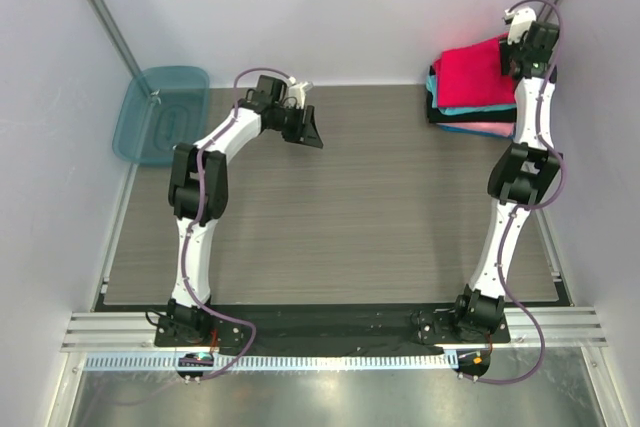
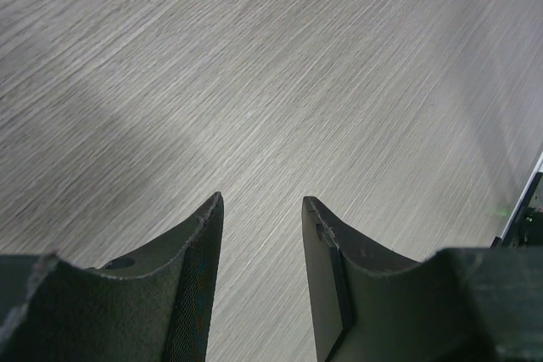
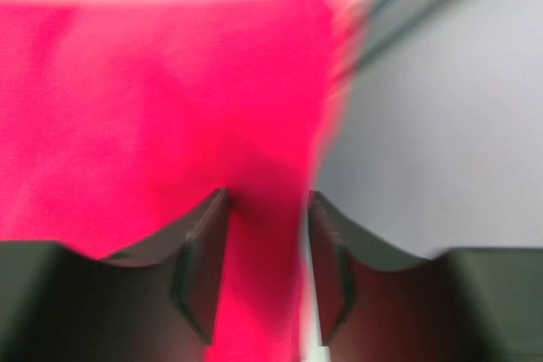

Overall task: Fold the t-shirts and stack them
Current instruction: Neatly place the folded tshirt to the corner, then reset both grippers

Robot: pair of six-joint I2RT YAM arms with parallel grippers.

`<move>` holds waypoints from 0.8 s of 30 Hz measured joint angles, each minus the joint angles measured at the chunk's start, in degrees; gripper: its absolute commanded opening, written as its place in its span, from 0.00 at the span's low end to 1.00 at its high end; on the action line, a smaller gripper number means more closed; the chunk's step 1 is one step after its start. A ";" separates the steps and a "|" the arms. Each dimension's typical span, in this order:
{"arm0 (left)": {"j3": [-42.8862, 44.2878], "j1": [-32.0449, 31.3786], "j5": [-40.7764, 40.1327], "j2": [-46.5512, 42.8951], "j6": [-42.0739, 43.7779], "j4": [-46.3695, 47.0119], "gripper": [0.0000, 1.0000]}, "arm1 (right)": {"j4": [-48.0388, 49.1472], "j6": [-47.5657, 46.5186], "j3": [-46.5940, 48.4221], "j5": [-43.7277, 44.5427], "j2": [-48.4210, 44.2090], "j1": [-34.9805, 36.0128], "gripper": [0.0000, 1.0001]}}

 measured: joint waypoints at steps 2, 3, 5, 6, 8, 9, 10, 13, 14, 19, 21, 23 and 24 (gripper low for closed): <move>0.00 0.00 -0.17 0.00 0.04 -0.13 0.43 | 2.12 -0.31 0.00 3.56 0.00 0.39 0.53; 0.00 0.00 -0.26 0.00 0.04 -0.22 0.44 | 3.74 -0.81 0.00 5.84 -0.02 0.98 0.54; 0.00 0.00 -0.42 0.00 0.04 -0.28 0.44 | 6.62 -1.81 0.17 10.54 -0.04 1.70 0.56; -0.02 0.00 -0.46 0.00 0.04 -0.28 0.44 | 8.02 -2.27 0.39 12.59 -0.07 2.21 0.57; 0.00 0.00 -0.61 0.00 0.07 -0.28 0.45 | 10.60 -3.10 1.20 15.91 -0.22 3.61 0.59; -0.02 0.00 -0.63 0.00 0.07 -0.28 0.45 | 11.67 -3.34 1.55 17.09 -0.52 4.42 0.63; -0.02 0.00 -0.70 0.00 0.09 -0.31 0.45 | 12.44 -3.26 1.68 17.86 -0.96 5.16 0.67; 0.00 0.00 -1.09 -0.09 0.28 -0.48 0.45 | 13.57 -0.85 1.38 18.45 -3.76 7.41 0.80; 0.00 0.00 -1.42 -0.15 0.42 -0.68 0.46 | 13.31 0.55 0.70 17.86 -5.03 7.93 0.81; 0.24 0.02 -4.74 -1.60 1.62 -1.68 0.47 | 10.49 13.33 -7.37 4.00 -13.84 9.09 0.83; 0.72 0.04 -5.79 -2.47 2.25 -2.10 0.48 | 9.60 19.04 -9.79 -2.34 -15.30 8.48 0.82; 0.90 0.15 -6.45 -3.50 2.86 -2.19 0.48 | 9.05 23.74 -11.06 -7.58 -15.15 7.52 0.82; 0.90 0.17 -6.67 -3.96 3.04 -2.32 0.48 | 8.35 25.18 -11.72 -9.14 -14.80 7.06 0.82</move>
